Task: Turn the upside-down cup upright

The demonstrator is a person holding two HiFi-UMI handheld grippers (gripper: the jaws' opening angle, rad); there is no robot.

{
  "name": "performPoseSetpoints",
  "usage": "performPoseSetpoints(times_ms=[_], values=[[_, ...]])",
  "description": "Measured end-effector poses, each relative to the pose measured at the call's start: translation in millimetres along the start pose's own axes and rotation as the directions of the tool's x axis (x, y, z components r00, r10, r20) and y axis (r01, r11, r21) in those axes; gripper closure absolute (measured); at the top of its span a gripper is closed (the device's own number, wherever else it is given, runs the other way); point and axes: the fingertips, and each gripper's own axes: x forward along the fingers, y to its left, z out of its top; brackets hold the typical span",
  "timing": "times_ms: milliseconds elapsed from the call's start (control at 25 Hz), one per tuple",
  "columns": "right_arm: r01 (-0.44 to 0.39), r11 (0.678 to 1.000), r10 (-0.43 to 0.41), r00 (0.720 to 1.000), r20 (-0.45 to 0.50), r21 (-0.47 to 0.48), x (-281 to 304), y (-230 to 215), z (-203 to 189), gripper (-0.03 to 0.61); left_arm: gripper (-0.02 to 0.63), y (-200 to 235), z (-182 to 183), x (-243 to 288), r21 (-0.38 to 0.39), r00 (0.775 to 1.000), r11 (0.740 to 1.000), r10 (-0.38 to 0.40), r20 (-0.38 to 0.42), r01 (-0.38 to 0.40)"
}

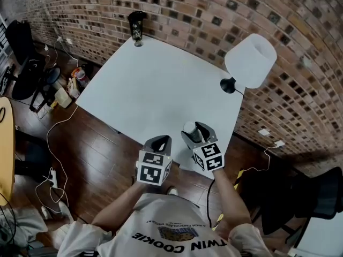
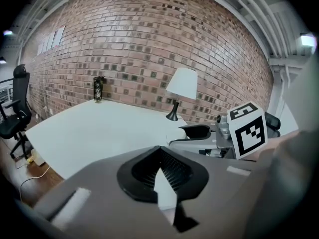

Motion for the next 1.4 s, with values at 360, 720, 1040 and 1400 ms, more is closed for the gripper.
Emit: performPoseSetpoints(times_ms=[360, 720, 1040, 1400], values=[[0.127, 0.951, -0.183, 0.967, 0.180, 0.281, -13, -19, -19, 0.305, 0.609, -7, -1, 0, 0.026, 1.000, 1.000, 0.002, -0.014, -0.002], [0.149, 0.956, -0.194, 0.968, 0.160, 0.254, -17, -12, -40, 0.305, 0.609, -16, -3, -3, 0.040, 1.000, 0.999, 0.012, -0.017, -0.011], [0.085, 0.964, -0.128, 0.979, 0.161, 0.251, -30, -6, -26, 0.304, 0.609, -35, -1, -9, 0.040, 0.999, 0.999, 0.030, 0.012, -0.031], [0.023, 0.987, -0.044, 0.990, 0.132, 0.158, -93, 20, -8, 0.305, 0.609, -72, -13, -29, 0.005, 0.992, 0.996, 0.091, 0.090, -0.092]])
